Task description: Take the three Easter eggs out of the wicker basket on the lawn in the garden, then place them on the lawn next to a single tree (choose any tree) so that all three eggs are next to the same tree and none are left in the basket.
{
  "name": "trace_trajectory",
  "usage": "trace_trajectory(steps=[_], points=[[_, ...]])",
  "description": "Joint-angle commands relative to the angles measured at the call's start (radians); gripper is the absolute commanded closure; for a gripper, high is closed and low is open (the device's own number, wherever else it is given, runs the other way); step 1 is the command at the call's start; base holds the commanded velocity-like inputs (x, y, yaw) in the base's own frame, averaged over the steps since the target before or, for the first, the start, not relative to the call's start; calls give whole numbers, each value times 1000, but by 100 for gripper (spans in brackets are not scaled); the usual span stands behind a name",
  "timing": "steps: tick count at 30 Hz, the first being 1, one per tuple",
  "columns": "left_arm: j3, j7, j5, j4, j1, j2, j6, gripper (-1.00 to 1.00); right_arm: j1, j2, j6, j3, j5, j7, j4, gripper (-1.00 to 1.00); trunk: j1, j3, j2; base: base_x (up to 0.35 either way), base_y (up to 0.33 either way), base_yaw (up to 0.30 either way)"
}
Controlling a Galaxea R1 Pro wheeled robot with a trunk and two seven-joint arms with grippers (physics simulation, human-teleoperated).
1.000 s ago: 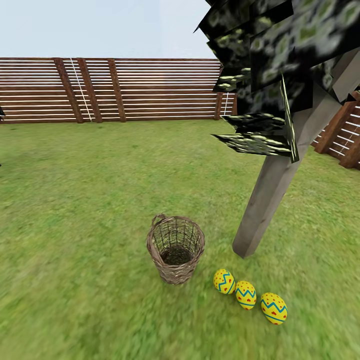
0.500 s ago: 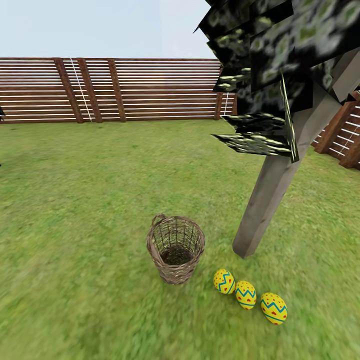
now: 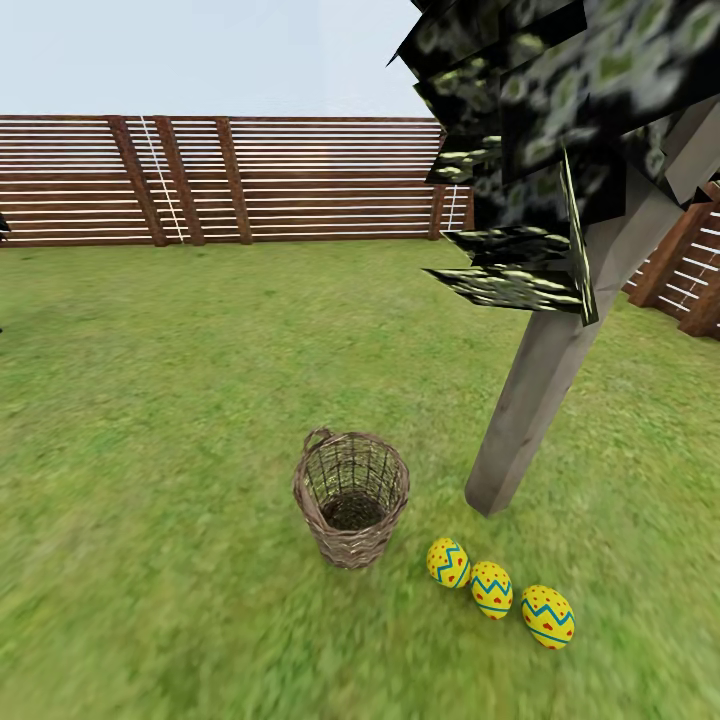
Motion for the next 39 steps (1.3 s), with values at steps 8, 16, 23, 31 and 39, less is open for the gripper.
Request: trace_trajectory(steps=[8,16,23,31,39], points=[[2,-5,10,3,-1,1,2,-100,-1,-1,2,-8,8,3,1,-100,0,-1,0,0,0,0],[2,-5,10,3,-1,1,2,-100,-1,-1,2,-9,8,3,1,-100,0,-1,0,0,0,0],[2,-5,10,3,-1,1,2,-100,-1,-1,2,-8,8,3,1,-100,0,-1,0,0,0,0],[2,-5,10,3,-1,1,2,-100,-1,-1,2,-8,8,3,1,-100,0,-1,0,0,0,0],[2,-5,10,3,-1,1,2,-100,-1,-1,2,-9,8,3,1,-100,0,-1,0,0,0,0]])
